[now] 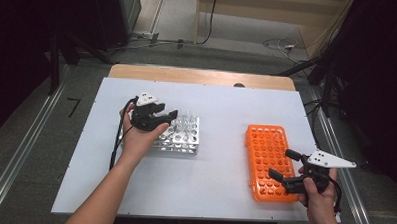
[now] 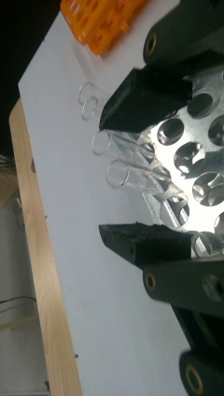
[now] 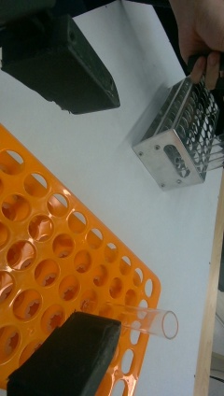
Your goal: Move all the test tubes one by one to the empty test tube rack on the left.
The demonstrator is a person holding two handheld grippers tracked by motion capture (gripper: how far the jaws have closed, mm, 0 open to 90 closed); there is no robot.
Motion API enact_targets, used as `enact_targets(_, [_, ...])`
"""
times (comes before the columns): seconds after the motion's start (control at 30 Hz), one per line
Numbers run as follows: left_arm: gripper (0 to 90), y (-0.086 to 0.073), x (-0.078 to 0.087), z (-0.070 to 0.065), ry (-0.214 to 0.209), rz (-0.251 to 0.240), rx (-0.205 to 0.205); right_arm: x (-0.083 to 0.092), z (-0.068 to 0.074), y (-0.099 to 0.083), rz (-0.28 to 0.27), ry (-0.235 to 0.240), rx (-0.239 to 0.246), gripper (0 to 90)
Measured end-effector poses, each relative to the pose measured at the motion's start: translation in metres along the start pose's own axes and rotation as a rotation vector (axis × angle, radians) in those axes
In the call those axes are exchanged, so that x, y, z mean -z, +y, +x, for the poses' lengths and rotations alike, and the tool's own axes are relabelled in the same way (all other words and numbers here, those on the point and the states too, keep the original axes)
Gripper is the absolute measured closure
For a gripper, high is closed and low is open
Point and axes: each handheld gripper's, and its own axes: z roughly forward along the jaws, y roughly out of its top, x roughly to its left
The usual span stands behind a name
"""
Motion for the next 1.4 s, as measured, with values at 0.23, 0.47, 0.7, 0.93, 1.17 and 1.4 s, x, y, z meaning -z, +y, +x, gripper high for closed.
enact_targets(0.23, [12.6,-0.008,0.020,-0.006,-0.062,-0.035,0.003,-0.002,0.002,0.003,0.005,-0.001,0.006,0.0])
enact_targets(0.47, [0.0,-0.017,0.044,-0.018,-0.099,-0.056,-0.038,-0.006,0.005,0.011,0.024,-0.011,0.016,0.0])
enact_targets(0.7, [0.0,-0.026,0.067,-0.028,-0.117,-0.085,-0.048,-0.010,0.001,0.024,0.026,-0.024,-0.007,0.0])
enact_targets(0.93, [0.0,-0.037,0.083,-0.033,-0.113,-0.112,-0.046,-0.017,-0.007,0.040,0.029,-0.046,-0.017,0.0])
enact_targets(1.17, [0.0,-0.046,0.092,-0.037,-0.117,-0.115,-0.047,-0.028,-0.020,0.051,0.029,-0.063,-0.038,0.0])
enact_targets(1.4, [0.0,-0.051,0.095,-0.040,-0.131,-0.113,-0.044,-0.039,-0.040,0.056,0.056,-0.096,-0.099,0.0])
